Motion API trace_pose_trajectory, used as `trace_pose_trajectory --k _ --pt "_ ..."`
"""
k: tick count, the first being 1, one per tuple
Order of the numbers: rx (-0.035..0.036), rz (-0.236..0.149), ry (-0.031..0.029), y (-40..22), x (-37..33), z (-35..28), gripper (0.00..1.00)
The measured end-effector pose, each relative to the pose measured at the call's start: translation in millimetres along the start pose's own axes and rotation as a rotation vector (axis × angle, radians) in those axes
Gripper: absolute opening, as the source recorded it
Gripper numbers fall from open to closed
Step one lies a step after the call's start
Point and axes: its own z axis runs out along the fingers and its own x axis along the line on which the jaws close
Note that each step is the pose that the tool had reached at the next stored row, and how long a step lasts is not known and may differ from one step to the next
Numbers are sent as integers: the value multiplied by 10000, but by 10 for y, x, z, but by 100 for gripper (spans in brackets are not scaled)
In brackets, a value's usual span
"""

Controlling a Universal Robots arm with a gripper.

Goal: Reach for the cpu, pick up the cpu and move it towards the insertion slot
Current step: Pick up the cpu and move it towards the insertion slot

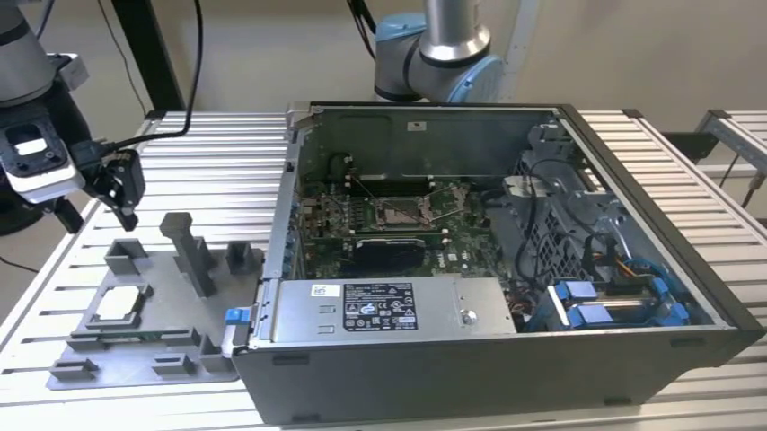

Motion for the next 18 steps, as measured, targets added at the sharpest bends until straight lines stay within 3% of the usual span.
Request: trace_pose_trajectory --k 18 --pt "1 1 2 -11 0 265 100"
